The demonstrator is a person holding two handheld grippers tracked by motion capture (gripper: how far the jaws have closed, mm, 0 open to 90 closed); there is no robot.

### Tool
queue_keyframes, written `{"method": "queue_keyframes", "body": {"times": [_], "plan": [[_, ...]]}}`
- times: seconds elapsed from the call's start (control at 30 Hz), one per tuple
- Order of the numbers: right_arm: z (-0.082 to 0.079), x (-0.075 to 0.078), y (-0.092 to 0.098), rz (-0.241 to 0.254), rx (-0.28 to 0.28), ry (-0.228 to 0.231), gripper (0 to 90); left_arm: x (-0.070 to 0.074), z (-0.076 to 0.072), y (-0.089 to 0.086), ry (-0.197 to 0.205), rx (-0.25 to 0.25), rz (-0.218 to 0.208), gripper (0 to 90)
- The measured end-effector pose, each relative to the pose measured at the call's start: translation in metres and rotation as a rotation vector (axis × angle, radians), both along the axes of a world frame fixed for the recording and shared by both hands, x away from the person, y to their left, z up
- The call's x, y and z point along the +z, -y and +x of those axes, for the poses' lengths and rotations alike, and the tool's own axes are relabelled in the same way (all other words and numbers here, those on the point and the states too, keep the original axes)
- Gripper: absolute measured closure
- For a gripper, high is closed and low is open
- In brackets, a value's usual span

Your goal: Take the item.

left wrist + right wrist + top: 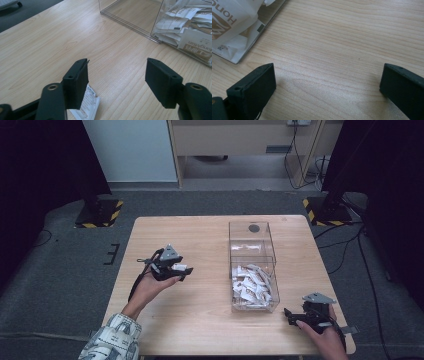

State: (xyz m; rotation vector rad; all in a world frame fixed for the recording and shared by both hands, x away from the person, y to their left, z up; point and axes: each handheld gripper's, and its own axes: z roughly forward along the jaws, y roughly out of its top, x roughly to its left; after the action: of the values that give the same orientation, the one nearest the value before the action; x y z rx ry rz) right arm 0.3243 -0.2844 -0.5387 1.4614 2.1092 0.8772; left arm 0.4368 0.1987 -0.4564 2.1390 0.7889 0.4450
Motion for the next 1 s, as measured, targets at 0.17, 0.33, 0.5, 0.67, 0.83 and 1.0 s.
{"method": "queue_keyframes", "body": {"times": [0.17,0.33,0.5,0.67,0.83,1.0], "plan": [[0.000,0.000,0.000,0.001,0.000,-0.001,0.8,0.001,-0.004,0.004,0.013,-0.010,0.013,24.4],[0.000,0.000,0.000,0.001,0.000,-0.001,0.8,0.004,-0.009,0.008,0.008,-0.017,0.005,13.2],[0.000,0.000,0.000,0.001,0.000,0.000,0.8,0.005,-0.017,0.010,-0.014,-0.037,-0.008,7.7],[0.000,0.000,0.000,0.001,-0.002,-0.001,0.8,0.000,-0.026,0.006,-0.022,-0.050,-0.014,6.1],[0.000,0.000,0.000,0.001,-0.003,-0.001,0.8,-0.008,-0.036,-0.003,-0.018,-0.030,-0.029,6.2],[0.000,0.000,0.000,0.002,-0.004,-0.002,0.8,-0.024,-0.047,-0.015,-0.038,-0.006,-0.031,6.2]]}}
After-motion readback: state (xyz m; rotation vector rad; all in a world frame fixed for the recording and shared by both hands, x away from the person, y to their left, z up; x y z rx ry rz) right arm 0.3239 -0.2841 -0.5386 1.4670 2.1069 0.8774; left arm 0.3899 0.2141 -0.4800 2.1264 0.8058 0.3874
